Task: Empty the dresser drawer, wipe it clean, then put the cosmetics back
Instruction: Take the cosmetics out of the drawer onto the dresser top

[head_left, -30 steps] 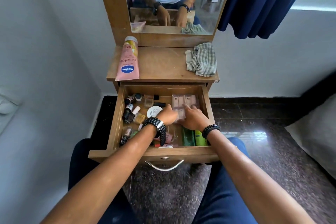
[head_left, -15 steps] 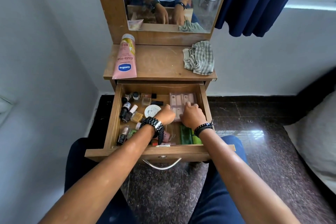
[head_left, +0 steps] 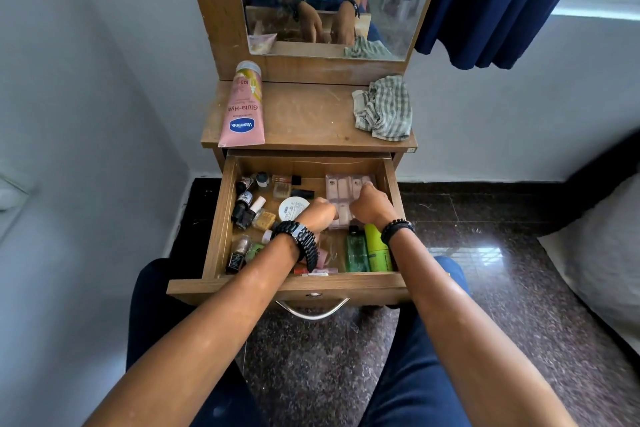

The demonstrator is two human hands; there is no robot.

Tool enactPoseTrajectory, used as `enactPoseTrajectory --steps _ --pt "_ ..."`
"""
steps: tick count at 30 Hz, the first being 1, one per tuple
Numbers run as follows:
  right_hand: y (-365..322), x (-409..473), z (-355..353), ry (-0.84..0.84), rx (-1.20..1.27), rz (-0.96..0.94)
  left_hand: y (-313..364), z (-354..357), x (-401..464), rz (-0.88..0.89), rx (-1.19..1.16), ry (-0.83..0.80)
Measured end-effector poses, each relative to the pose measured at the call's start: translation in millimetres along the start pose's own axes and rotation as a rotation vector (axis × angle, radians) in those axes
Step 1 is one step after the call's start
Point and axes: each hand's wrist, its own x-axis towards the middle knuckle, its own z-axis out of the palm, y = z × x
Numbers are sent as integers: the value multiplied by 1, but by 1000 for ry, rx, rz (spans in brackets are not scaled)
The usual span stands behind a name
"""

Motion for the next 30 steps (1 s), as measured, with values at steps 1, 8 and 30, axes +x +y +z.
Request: enactPoseTrajectory --steps 1,8,30 --pt "1 -1 -1 -14 -4 -7 0 0 0 -5 6 -12" --pt "5 -4 -6 -64 -78 -3 -3 -7 0 -16 92 -74" --pt "39 -40 3 19 -331 -540 -10 -8 -17 15 150 -154"
